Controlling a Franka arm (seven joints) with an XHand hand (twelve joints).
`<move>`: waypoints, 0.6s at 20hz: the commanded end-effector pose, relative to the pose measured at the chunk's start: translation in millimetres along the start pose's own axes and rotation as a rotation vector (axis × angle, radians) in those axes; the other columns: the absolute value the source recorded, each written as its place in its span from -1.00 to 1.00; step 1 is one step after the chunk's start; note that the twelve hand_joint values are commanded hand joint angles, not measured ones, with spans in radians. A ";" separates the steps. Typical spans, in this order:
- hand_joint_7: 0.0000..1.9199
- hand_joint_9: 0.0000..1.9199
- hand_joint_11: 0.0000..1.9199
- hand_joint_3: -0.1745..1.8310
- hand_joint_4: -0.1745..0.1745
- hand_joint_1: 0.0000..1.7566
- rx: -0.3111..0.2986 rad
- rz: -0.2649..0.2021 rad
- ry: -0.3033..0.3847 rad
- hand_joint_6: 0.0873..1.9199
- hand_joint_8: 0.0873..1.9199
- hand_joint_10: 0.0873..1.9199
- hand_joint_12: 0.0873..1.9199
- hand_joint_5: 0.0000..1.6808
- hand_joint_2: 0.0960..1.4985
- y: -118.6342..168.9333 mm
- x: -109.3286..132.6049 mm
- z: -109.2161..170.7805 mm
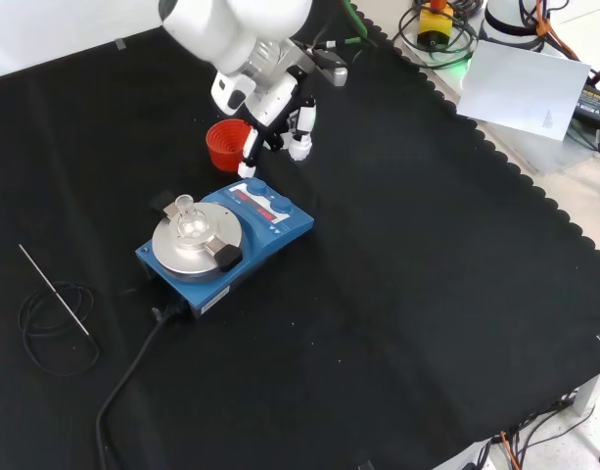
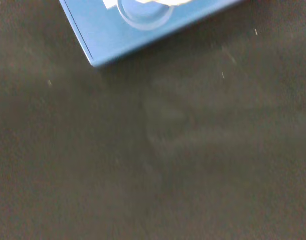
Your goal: Turn on the heater.
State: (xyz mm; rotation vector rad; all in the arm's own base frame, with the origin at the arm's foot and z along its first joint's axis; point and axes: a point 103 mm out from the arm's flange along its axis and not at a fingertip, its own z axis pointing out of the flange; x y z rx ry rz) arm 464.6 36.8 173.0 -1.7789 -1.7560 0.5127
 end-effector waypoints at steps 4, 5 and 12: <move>0.61 0.85 1.00 -1.00 -0.24 0.44 0.153 0.025 -0.100 -1.00 0.42 0.15 0.44 -0.59 0.56 -9.3 -6.2 9.3; 0.62 0.87 1.00 -1.00 -0.24 0.48 0.159 0.021 -0.101 -1.00 0.45 0.17 0.46 -0.59 0.57 -10.7 -5.8 9.2; 0.66 0.87 0.97 -1.00 -0.14 0.62 0.222 -0.010 -0.123 -1.00 0.57 0.29 0.59 -0.67 0.63 -19.2 3.6 10.2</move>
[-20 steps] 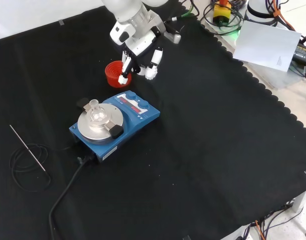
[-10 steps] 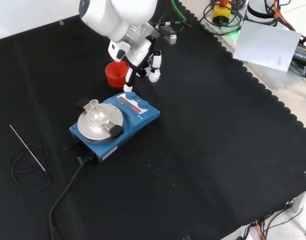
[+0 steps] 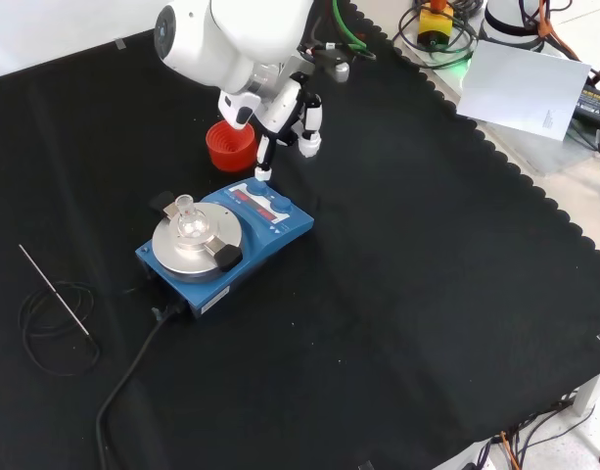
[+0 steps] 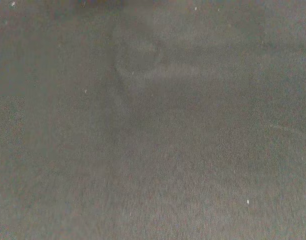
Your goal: Turn on the heater.
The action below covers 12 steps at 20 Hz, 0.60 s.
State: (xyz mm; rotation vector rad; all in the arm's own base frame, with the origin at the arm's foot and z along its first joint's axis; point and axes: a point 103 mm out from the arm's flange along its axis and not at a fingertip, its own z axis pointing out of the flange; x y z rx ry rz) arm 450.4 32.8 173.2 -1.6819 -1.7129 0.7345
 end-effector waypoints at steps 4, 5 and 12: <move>0.66 0.87 0.96 -1.00 -0.11 0.63 0.089 -0.034 -0.045 -1.00 0.58 0.31 0.61 -0.70 0.64 -9.8 15.1 4.4; 0.66 0.87 0.96 -1.00 -0.10 0.63 0.091 -0.036 -0.047 -1.00 0.58 0.31 0.61 -0.70 0.64 -10.1 16.8 4.8; 0.67 0.87 0.96 -1.00 -0.07 0.63 0.115 -0.050 -0.059 -1.00 0.59 0.32 0.62 -0.73 0.64 -8.7 26.8 4.3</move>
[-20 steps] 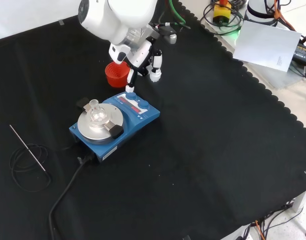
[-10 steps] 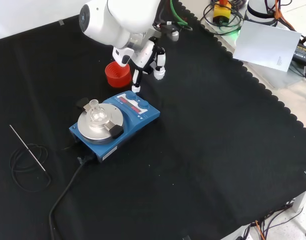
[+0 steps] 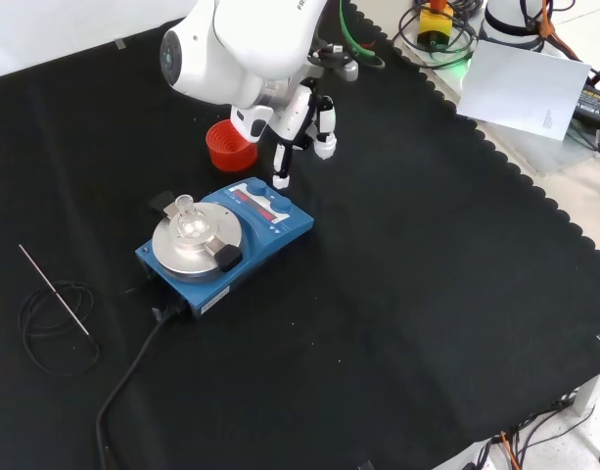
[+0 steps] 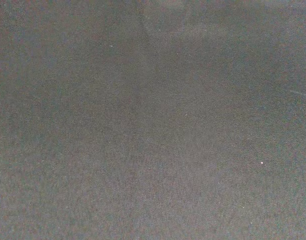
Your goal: Turn on the heater.
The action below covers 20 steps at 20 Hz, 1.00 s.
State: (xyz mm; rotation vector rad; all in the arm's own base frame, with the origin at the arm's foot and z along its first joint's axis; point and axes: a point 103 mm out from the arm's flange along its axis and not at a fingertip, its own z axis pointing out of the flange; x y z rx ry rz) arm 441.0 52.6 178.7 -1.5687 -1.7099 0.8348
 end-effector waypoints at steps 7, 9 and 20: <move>0.67 0.88 0.96 -1.00 -0.06 0.63 0.052 -0.019 -0.029 -1.00 0.60 0.33 0.63 -0.74 0.64 7.1 17.6 -0.9; 0.67 0.88 0.96 -1.00 -0.05 0.63 0.059 -0.020 -0.034 -1.00 0.60 0.33 0.63 -0.74 0.65 8.2 19.4 -1.4; 0.68 0.88 0.96 -1.00 -0.04 0.63 0.086 -0.006 -0.035 -1.00 0.61 0.34 0.65 -0.74 0.65 10.3 17.6 -1.2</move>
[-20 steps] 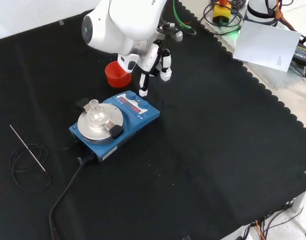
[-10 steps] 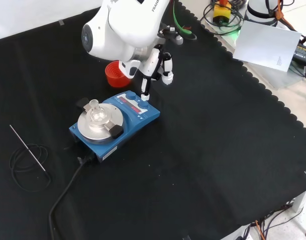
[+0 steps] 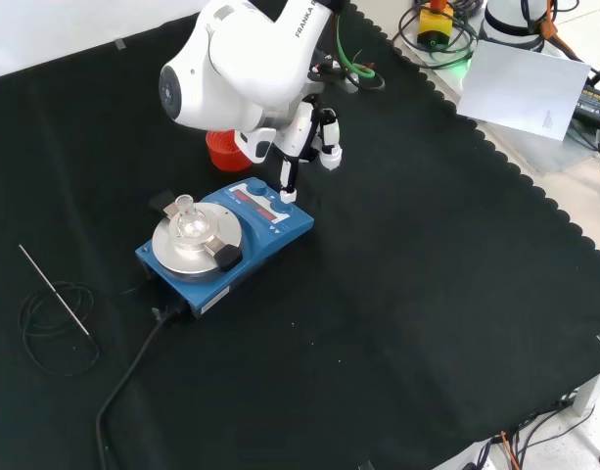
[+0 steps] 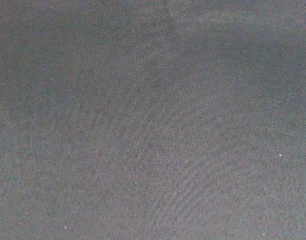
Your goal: Turn on the heater.
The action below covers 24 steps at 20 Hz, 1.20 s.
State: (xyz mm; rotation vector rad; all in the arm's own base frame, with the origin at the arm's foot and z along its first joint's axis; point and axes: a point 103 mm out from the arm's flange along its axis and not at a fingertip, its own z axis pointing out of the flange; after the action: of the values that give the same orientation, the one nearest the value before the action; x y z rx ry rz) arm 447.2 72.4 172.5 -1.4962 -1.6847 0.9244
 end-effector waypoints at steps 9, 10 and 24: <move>0.68 0.88 0.96 -1.00 -0.05 0.63 -0.004 -0.004 0.006 -1.00 0.62 0.35 0.66 -0.73 0.65 2.5 -3.1 4.9; 0.68 0.88 0.96 -1.00 -0.05 0.63 -0.003 -0.002 0.005 -1.00 0.62 0.35 0.66 -0.73 0.65 2.4 -2.4 4.8; 0.68 0.88 0.95 -1.00 -0.06 0.63 0.000 -0.004 0.017 -1.00 0.62 0.36 0.67 -0.73 0.65 6.2 -8.2 9.8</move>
State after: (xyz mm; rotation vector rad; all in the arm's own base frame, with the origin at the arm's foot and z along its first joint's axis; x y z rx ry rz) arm 443.7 67.0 164.2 -1.4970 -1.6798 0.9082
